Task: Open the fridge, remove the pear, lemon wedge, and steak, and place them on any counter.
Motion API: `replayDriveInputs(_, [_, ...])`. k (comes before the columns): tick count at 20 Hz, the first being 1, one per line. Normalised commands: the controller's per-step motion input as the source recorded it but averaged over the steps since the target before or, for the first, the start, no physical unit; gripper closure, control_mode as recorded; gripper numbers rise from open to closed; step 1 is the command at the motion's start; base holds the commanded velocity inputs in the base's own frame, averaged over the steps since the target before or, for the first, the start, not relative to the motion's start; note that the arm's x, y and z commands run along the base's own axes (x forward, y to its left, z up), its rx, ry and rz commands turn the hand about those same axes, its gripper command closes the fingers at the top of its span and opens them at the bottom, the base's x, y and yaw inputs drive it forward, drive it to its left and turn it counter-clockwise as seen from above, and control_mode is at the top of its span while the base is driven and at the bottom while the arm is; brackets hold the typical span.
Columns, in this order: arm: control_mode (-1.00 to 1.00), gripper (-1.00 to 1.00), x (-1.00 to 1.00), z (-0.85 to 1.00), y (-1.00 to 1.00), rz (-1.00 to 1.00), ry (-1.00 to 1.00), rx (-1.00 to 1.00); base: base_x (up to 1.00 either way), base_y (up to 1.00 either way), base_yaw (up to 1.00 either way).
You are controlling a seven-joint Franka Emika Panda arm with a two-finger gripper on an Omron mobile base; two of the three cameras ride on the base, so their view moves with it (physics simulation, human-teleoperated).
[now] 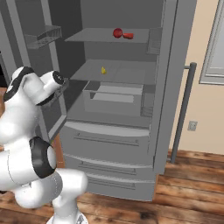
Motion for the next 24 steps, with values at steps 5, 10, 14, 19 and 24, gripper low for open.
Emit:
replayDriveInputs(5, [-1.00, -1.00, 0.00, 0.81, -0.88, -0.02, 0.30, 0.02, 0.00, 0.00, 0.00])
replayDriveInputs(10, [-1.00, -1.00, 0.16, 0.66, -0.73, -0.25, 0.28, -0.11, 0.00, 0.00, 0.00])
replayDriveInputs(14, [-1.00, -1.00, 0.05, 0.34, -0.91, -0.41, 0.06, -0.28, 0.00, 0.00, 0.00])
replayDriveInputs(19, [-1.00, -1.00, 0.07, -0.21, -0.74, -0.13, -0.03, -0.18, 0.00, 0.00, 0.00])
replayDriveInputs(24, [-1.00, -1.00, -0.26, 0.12, -0.90, -0.22, -0.12, -0.30, 0.00, 0.00, 0.00])
